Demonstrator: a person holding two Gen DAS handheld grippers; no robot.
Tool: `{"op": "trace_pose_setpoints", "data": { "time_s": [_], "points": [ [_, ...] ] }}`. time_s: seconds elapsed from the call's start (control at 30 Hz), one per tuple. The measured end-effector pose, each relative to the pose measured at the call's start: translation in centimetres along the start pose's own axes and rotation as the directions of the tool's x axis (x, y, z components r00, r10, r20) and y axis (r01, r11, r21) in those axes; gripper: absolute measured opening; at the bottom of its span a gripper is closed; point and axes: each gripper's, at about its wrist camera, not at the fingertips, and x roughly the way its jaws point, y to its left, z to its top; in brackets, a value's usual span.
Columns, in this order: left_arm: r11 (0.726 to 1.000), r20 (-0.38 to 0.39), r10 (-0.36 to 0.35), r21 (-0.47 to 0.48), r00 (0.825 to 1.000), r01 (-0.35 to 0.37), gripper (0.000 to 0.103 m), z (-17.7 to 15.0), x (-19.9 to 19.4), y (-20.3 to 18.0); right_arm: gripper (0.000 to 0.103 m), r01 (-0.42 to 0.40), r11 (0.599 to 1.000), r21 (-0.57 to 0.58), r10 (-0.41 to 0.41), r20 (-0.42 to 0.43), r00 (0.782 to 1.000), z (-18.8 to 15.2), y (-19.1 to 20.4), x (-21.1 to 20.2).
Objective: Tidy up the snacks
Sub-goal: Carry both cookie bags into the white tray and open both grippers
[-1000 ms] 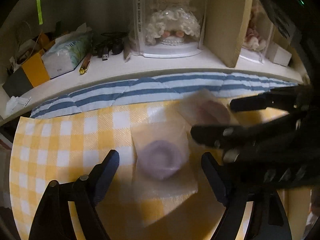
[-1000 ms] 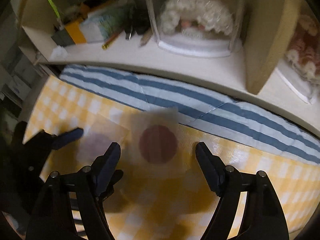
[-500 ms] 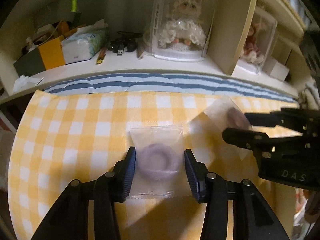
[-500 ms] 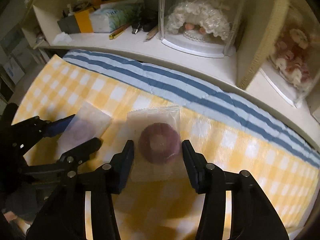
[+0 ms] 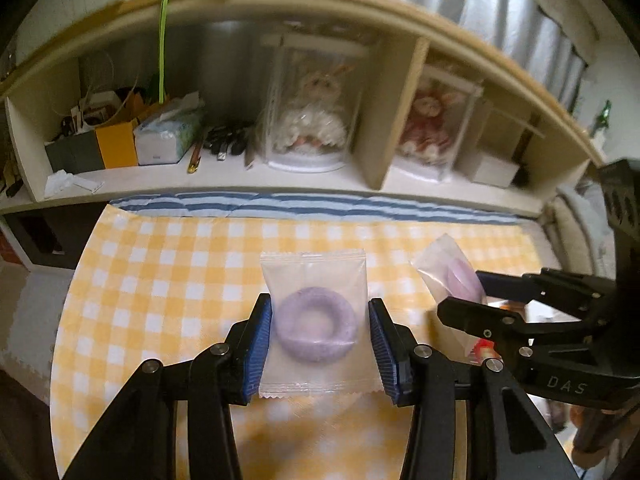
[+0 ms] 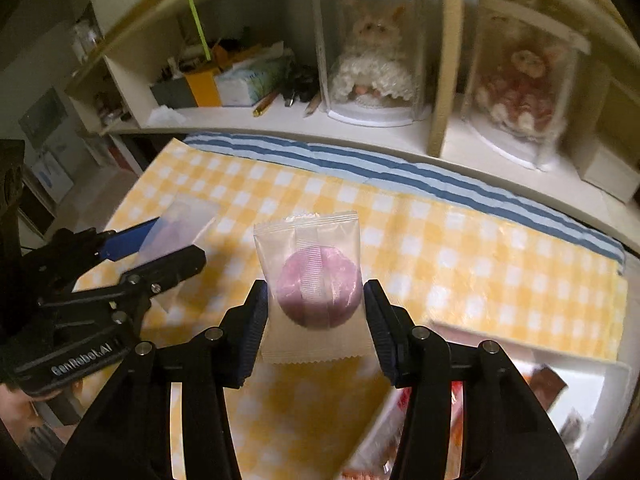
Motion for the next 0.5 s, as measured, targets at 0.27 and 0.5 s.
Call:
{"op": "trace_pose_setpoints", "data": {
  "time_s": [0.27, 0.5],
  "points": [
    [0.998, 0.035, -0.065, -0.002, 0.997, 0.065, 0.046, -1.4, -6.1, -3.4, 0.049, 0.005, 0.999, 0.041, -0.007, 0.056, 0.998, -2.7, -1.9, -6.9],
    [0.992, 0.024, -0.122, 0.021, 0.992, 0.121, 0.046, -2.5, -8.3, -7.0, 0.049, 0.024, 0.995, 0.093, -0.033, 0.090, 0.995, -5.0, -5.0, -11.1]
  ]
}}
